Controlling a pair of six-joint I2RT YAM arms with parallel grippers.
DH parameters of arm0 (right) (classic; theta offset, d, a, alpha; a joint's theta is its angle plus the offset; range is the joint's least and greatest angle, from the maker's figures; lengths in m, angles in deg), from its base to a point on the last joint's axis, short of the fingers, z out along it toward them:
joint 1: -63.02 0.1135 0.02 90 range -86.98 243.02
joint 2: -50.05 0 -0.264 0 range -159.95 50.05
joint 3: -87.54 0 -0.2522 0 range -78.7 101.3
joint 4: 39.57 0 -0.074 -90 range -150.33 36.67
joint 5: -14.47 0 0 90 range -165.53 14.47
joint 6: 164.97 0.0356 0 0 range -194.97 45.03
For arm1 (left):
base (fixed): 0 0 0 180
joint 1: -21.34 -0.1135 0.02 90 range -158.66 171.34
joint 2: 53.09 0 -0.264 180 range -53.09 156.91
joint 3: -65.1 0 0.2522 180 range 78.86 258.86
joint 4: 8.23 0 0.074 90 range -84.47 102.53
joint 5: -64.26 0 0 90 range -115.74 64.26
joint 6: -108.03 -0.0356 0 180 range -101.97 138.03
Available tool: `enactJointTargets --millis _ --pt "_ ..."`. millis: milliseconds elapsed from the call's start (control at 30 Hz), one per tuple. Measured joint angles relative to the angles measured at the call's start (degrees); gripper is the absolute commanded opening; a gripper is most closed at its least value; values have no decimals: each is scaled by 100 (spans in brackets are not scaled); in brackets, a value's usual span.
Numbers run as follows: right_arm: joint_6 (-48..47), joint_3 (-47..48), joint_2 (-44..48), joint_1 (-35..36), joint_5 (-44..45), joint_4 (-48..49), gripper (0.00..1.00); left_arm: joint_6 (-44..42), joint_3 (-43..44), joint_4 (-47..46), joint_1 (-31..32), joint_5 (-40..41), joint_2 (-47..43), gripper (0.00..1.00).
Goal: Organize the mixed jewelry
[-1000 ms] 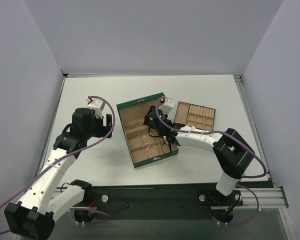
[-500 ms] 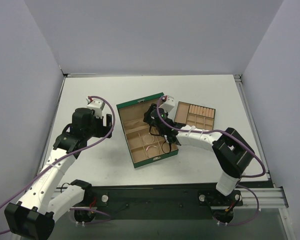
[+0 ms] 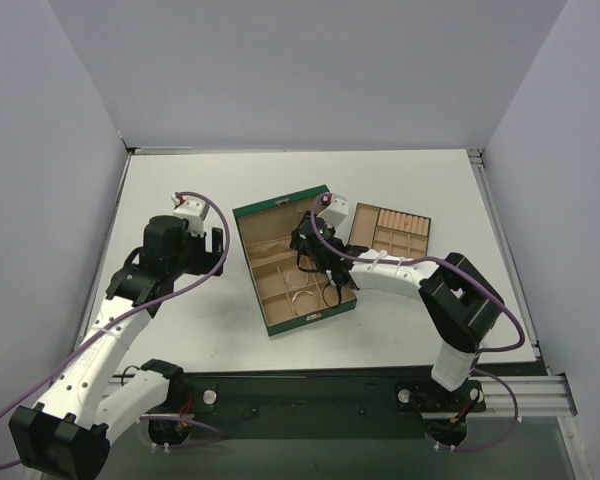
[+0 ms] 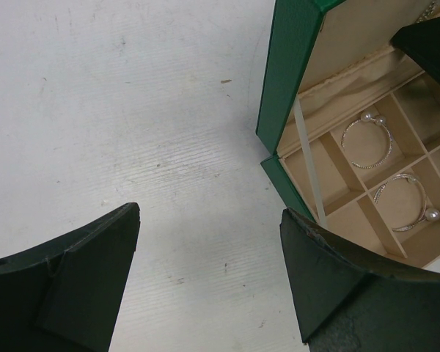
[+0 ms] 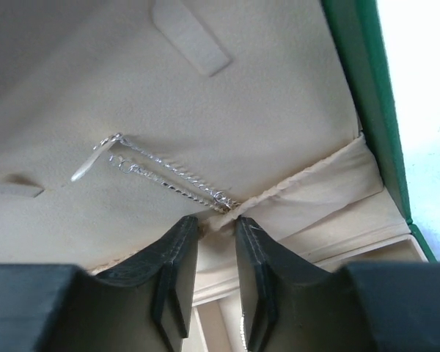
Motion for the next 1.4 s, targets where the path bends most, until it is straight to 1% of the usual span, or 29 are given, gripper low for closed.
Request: enactJointTargets --millis 33,67,133,167,467,733,900,967,1000,1033,1100,1133,1200,1233,1400 --pt "0 2 0 -7 -2 -7 19 0 0 0 0 0 0 87" --pt "-11 2 0 -17 -9 -9 12 0 0 0 0 0 2 87" --pt "-2 2 0 -44 -9 -35 2 0 0 0 0 0 2 87" --pt "-24 2 0 -57 -11 -46 1 0 0 0 0 0 2 87" --pt "-70 -9 42 -63 -20 -72 0 0 0 0 0 0 2 87" --pt "-79 -299 455 -59 -85 -160 0 0 0 0 -4 0 2 87" --pt "-90 -332 520 -68 -96 -201 10 0 0 0 -7 -2 2 87" --pt "-109 -332 520 -83 -101 -205 12 0 0 0 -7 -2 4 87" --pt "-114 -330 520 -101 -107 -199 16 0 0 0 -7 -2 9 87" --pt "-114 -323 520 -109 -120 -197 23 0 0 0 -7 -2 13 87" --pt "-118 -291 520 -142 -151 -170 25 0 0 0 -7 -2 24 87" --pt "-149 -260 520 -173 -166 -144 31 0 0 0 -7 -2 28 87" --pt "-173 -195 520 -238 -175 -87 34 0 0 0 -7 -4 31 87" --pt "-192 -168 520 -275 -195 -48 38 0 0 0 -7 -2 31 87" --pt "-245 -140 544 -372 -278 -4 45 0 0 0 -24 -4 35 87"
